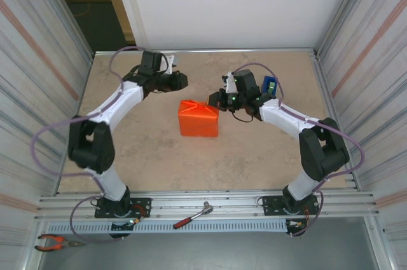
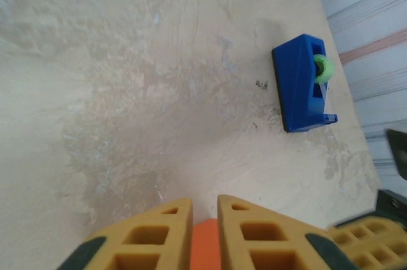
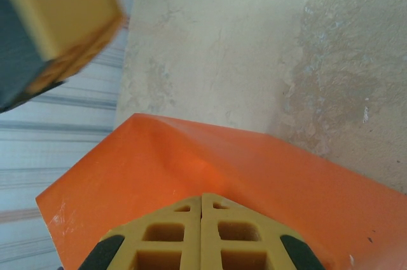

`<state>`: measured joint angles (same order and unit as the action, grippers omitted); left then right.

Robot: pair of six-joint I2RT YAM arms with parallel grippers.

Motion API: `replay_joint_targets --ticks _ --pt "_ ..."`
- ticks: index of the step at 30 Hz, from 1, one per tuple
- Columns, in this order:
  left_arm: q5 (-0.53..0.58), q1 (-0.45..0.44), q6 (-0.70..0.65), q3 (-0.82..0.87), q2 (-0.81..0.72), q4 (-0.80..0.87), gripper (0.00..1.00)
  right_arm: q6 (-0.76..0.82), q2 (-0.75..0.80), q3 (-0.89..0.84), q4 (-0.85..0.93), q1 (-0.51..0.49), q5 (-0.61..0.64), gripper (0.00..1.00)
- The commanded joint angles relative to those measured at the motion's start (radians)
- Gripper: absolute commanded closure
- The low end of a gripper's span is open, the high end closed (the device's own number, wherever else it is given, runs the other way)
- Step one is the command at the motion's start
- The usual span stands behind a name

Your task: Wrap the gift box in paper

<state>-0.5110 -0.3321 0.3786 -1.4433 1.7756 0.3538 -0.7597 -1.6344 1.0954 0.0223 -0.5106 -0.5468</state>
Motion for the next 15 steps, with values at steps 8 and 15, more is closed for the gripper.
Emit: replay_joint_targets --ticks 8,15 --pt "-0.292 -0.005 -0.178 -0.132 0.099 0.24 0.97 -0.019 -0.042 -0.062 0.163 -0.009 0.052 1.0" --pt "-0.343 -0.005 -0.248 -0.071 0.061 0.305 1.0 -0.021 -0.042 -0.067 0.162 -0.006 0.058 1.0"
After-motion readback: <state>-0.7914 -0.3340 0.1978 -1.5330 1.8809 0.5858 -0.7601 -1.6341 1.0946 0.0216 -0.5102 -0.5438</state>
